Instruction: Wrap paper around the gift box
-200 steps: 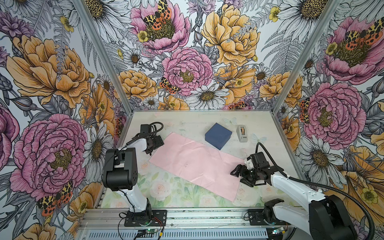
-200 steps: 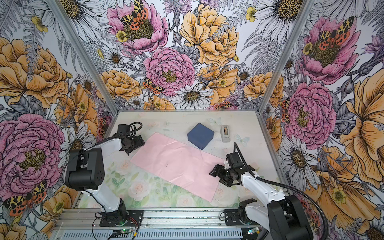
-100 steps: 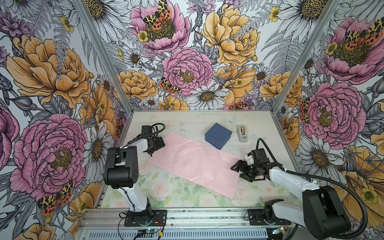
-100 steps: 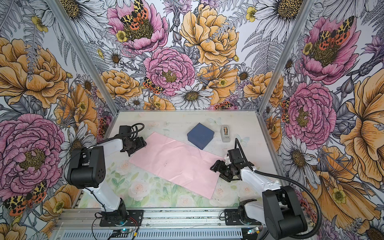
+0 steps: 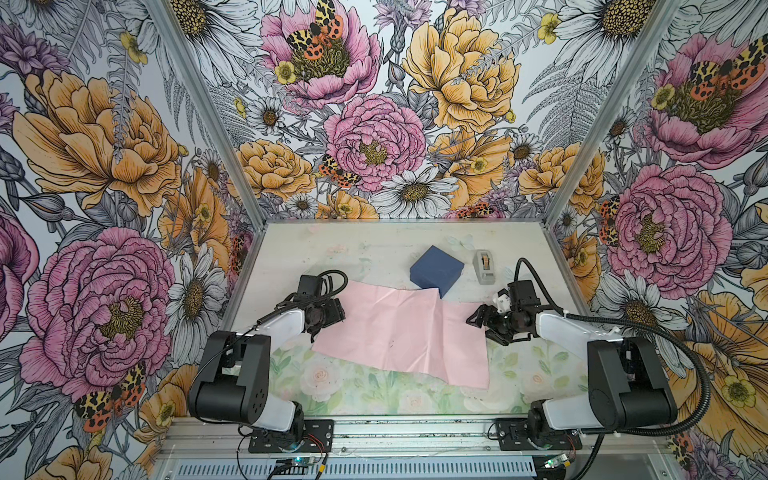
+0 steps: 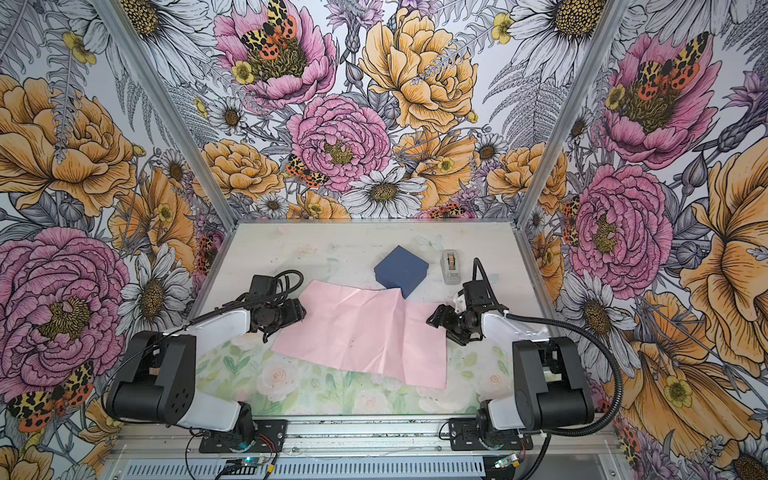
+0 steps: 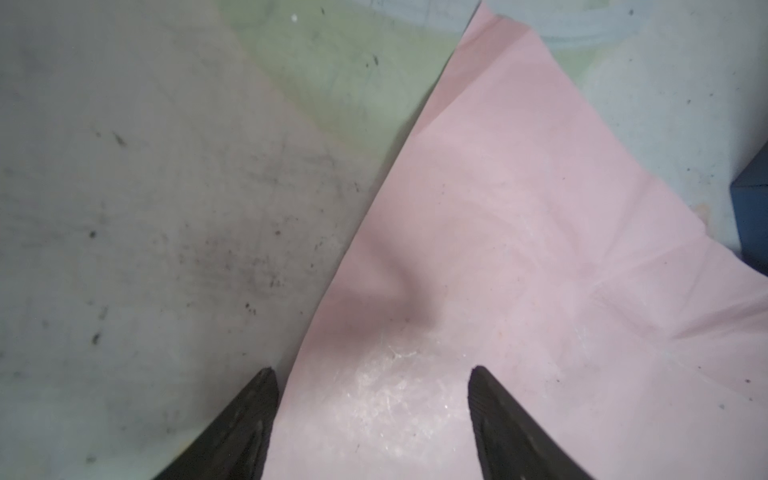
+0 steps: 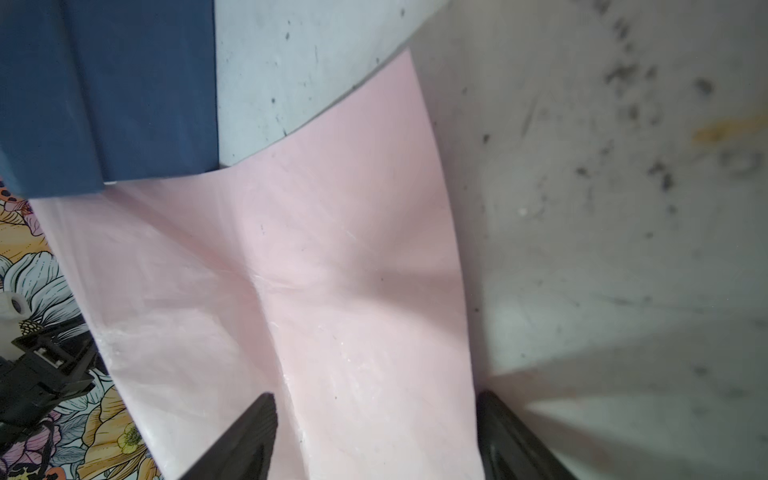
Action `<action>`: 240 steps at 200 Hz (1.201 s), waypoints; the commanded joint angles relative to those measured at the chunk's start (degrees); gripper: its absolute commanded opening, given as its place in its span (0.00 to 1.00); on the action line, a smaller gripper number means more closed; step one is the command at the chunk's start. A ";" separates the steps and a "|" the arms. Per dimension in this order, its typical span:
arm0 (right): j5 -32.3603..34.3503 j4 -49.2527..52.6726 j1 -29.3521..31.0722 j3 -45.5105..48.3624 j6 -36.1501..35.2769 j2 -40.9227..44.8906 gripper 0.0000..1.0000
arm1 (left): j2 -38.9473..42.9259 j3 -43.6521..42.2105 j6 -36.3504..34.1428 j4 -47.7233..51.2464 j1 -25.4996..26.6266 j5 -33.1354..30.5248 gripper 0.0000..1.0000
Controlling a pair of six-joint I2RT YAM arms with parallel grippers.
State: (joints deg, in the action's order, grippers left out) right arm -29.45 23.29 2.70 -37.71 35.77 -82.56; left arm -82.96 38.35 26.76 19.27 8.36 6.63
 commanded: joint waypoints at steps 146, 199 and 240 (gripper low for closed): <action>13.55 14.94 20.28 -3.85 5.20 20.29 0.77 | 19.64 -5.77 9.01 6.60 2.80 -6.52 0.81; 19.05 9.68 46.02 4.05 25.58 25.77 0.76 | 16.86 -5.76 8.70 4.32 2.82 -4.71 0.81; 20.84 8.12 57.64 7.08 35.19 25.00 0.76 | 16.39 -4.78 8.00 4.38 3.13 -4.45 0.81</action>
State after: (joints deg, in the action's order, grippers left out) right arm -11.49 34.00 56.73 -31.88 62.17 -57.01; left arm -67.18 31.73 35.62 25.06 11.44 1.10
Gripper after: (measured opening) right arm 0.763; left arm 0.810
